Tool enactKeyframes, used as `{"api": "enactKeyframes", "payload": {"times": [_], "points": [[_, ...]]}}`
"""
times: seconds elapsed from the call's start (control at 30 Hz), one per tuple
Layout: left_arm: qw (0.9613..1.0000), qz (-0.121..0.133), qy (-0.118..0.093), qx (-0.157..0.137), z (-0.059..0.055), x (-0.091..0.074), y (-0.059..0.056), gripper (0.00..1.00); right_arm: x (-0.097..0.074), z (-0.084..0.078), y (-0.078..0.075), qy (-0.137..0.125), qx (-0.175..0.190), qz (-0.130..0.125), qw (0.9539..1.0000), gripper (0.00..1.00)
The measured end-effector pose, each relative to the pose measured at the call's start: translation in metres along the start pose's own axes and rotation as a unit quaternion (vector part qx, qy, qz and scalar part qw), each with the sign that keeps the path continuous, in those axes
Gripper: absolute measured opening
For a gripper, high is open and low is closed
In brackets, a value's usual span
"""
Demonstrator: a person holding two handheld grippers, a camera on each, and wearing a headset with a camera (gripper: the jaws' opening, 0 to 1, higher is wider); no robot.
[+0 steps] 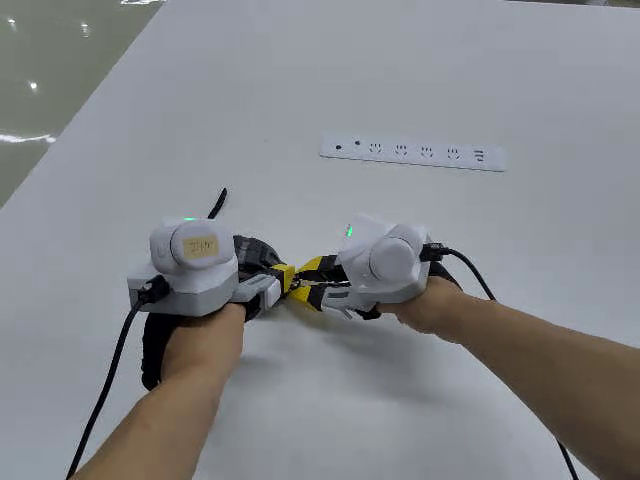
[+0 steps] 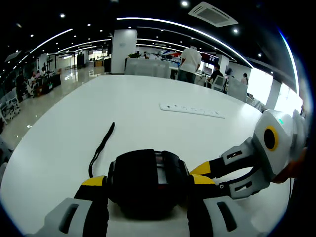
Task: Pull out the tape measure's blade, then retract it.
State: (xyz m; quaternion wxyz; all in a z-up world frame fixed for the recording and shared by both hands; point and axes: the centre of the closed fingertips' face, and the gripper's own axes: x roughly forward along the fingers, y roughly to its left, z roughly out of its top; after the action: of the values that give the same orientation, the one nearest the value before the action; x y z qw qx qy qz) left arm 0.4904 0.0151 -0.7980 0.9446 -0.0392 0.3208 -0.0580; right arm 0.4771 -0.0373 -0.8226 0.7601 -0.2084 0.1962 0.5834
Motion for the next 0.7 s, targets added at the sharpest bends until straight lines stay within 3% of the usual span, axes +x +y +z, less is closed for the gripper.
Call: {"api": "enactKeyframes", "payload": {"times": [0.7], "points": [[0.9997, -0.005, 0.006, 0.022, -0.002, 0.0022, -0.0016, 0.63, 0.001, -0.0037, 0.0042, 0.012, -0.005, 0.001, 0.9999, 0.14]]}}
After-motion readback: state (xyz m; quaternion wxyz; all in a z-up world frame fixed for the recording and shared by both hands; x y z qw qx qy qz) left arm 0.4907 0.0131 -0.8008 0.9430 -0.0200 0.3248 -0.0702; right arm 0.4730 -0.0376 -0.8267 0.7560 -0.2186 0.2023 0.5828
